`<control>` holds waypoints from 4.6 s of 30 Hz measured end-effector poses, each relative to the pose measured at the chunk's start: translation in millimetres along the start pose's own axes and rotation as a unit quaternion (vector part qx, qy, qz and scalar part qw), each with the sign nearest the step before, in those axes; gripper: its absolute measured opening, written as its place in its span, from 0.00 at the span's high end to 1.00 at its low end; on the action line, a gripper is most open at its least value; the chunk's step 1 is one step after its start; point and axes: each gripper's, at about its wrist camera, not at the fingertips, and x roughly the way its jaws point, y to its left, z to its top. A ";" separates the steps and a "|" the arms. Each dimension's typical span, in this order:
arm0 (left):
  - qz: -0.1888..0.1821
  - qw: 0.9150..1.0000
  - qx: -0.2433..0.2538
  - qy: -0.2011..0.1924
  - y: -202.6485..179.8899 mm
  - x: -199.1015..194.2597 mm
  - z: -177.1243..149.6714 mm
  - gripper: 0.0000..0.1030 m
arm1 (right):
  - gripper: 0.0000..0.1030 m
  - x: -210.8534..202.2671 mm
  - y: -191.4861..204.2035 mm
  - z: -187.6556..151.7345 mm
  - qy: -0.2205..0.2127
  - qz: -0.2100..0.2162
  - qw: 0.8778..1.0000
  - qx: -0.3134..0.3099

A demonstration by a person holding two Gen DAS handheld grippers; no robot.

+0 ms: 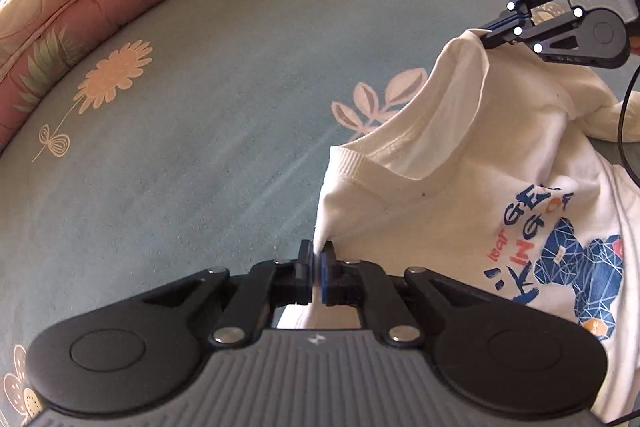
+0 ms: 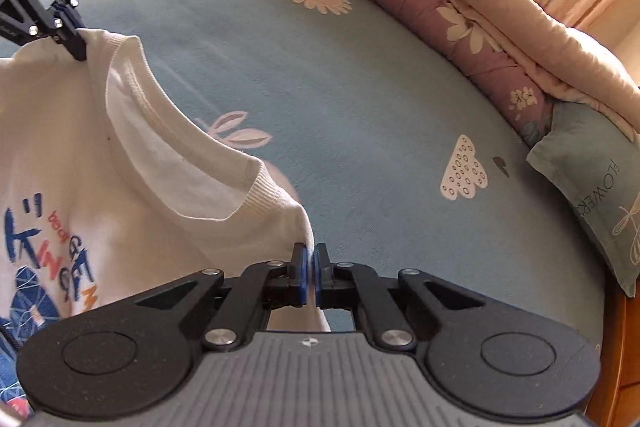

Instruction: Fold clothes

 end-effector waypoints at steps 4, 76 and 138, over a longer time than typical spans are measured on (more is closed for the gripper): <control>0.033 0.999 -0.037 0.004 2.3 22.5 6.7 0.90 | 0.92 24.4 -9.4 1.2 0.013 -0.002 0.999 0.038; -0.203 0.977 0.030 0.052 -263.1 -3.2 16.6 0.58 | 0.52 -234.3 -36.9 -427.2 0.016 -0.010 0.706 0.708; -0.094 0.983 -0.156 0.004 -162.1 -4.5 -0.7 0.55 | 0.74 -30.0 -97.4 -135.5 -0.034 0.168 0.928 0.330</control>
